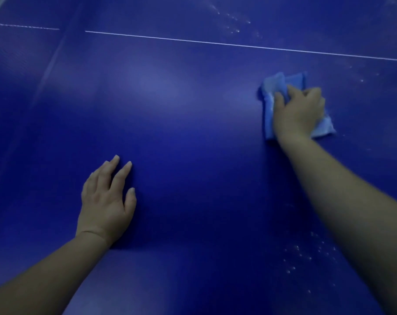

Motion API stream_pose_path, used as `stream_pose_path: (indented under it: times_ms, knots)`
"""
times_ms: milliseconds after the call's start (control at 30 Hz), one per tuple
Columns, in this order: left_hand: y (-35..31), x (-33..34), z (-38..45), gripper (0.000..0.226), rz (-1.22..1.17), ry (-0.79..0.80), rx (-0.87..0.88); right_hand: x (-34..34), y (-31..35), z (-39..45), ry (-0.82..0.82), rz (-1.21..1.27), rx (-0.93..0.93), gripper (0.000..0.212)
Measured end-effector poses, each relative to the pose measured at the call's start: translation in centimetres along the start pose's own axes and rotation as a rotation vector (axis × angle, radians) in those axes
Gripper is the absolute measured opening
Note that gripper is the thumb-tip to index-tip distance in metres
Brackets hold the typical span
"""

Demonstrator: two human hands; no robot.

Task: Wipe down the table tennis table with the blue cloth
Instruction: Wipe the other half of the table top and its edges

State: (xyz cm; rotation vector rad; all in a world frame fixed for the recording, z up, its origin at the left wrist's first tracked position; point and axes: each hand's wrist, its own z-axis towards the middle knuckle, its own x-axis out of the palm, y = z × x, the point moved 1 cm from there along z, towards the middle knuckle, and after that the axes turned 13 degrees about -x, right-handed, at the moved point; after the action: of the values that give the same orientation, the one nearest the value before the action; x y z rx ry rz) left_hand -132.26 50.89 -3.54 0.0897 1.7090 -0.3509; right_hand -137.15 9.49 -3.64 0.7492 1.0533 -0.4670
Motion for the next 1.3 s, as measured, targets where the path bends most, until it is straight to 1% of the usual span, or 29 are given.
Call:
stream_pose_path:
  times_ms: [33,67,100,167,200,233,267,333,400,433,467,500,533,600,633,667,700,767,833,867,900,967,1000,1033,1067,1100,1167,1233,1300]
  knots:
    - [0.0,0.0,0.0,0.063,-0.004,-0.004,0.001,-0.3,0.7,-2.5,0.002,0.035,-0.036,0.037]
    - [0.0,0.0,0.0,0.064,-0.009,-0.005,0.004,-0.5,1.8,-4.8,0.042,0.071,-0.120,0.034]
    - [0.0,0.0,0.0,0.064,-0.012,-0.005,0.007,-0.4,3.0,-6.5,0.100,0.110,-0.252,0.032]
    - [0.0,0.0,0.0,0.064,-0.010,-0.011,0.009,-0.1,5.1,-7.0,0.200,0.181,-0.520,0.032]
    - [-0.1,-0.1,-0.1,0.065,-0.010,-0.013,0.009,-0.1,5.4,-5.8,0.220,0.181,-0.580,0.033]
    - [-0.1,-0.1,-0.1,0.065,-0.010,-0.013,0.007,0.0,5.1,-4.3,0.224,0.152,-0.575,0.034]
    - [-0.1,-0.1,-0.1,0.065,-0.010,-0.009,0.005,-0.1,4.1,-3.0,0.211,0.114,-0.520,0.036]
    - [-0.1,-0.1,0.0,0.064,-0.011,-0.002,0.003,-0.8,0.6,-2.0,0.129,0.069,-0.301,0.036]
    - [0.0,0.0,0.0,0.063,-0.010,0.002,0.004,-2.4,-1.7,-4.8,0.021,0.053,-0.097,0.034]
    - [0.1,0.0,0.1,0.063,-0.012,0.003,0.005,-2.9,-1.7,-7.2,-0.005,0.054,-0.059,0.032]
    - [0.1,0.0,0.1,0.062,-0.014,0.004,0.007,-3.3,-1.1,-9.7,0.002,0.074,-0.079,0.031]
    - [0.2,0.0,0.1,0.061,-0.012,0.003,0.009,-3.5,-0.1,-11.8,0.036,0.111,-0.151,0.031]
    - [0.3,0.1,0.0,0.061,-0.007,0.004,0.010,-3.6,1.0,-13.0,0.088,0.160,-0.270,0.031]
    - [0.2,0.1,0.0,0.061,-0.009,0.007,0.003,-3.3,2.8,-12.2,0.189,0.214,-0.519,0.032]
    - [0.1,0.2,0.0,0.061,-0.012,0.007,0.000,-3.1,3.0,-10.6,0.216,0.194,-0.574,0.032]
    - [0.1,0.2,0.1,0.060,-0.016,0.007,0.000,-2.8,2.7,-8.9,0.222,0.155,-0.568,0.033]
    - [0.2,0.3,0.1,0.059,-0.021,0.006,0.000,-2.6,1.8,-7.4,0.209,0.115,-0.508,0.034]
    - [0.4,0.5,0.1,0.054,-0.023,-0.003,0.004,-2.8,-1.3,-6.7,0.129,0.058,-0.276,0.036]
    - [0.5,0.5,0.1,0.052,-0.019,-0.008,-0.003,-3.9,-2.9,-10.0,0.011,0.041,-0.104,0.034]
    - [0.4,0.4,0.1,0.053,-0.017,-0.007,-0.006,-4.4,-2.8,-12.5,-0.018,0.060,-0.084,0.032]
    - [0.3,0.4,0.1,0.053,-0.019,-0.007,-0.006,-4.9,-2.0,-14.8,-0.008,0.104,-0.117,0.031]
    - [0.1,0.4,0.0,0.052,-0.026,-0.006,-0.004,-5.1,-0.1,-17.3,0.077,0.205,-0.333,0.030]
    - [0.1,0.4,0.0,0.052,-0.030,-0.009,-0.004,-5.1,0.5,-16.9,0.119,0.233,-0.448,0.030]
    - [0.0,0.4,-0.1,0.052,-0.031,-0.012,-0.002,-5.1,0.7,-15.7,0.150,0.227,-0.517,0.030]
    - [0.1,0.4,-0.1,0.052,-0.030,-0.017,-0.001,-5.0,0.5,-14.3,0.162,0.196,-0.525,0.031]
    - [0.1,0.4,-0.1,0.052,-0.028,-0.021,0.001,-4.9,-0.4,-12.8,0.148,0.159,-0.484,0.032]
    - [0.0,0.4,-0.1,0.051,-0.030,-0.030,0.006,-5.2,-3.3,-11.3,0.098,0.106,-0.302,0.034]
    - [0.0,0.4,-0.2,0.051,-0.030,-0.030,0.007,-6.0,-4.7,-13.3,0.035,0.065,-0.150,0.034]
    - [-0.1,0.3,-0.1,0.051,-0.028,-0.029,0.005,-6.4,-3.2,-17.0,0.012,0.092,-0.149,0.032]
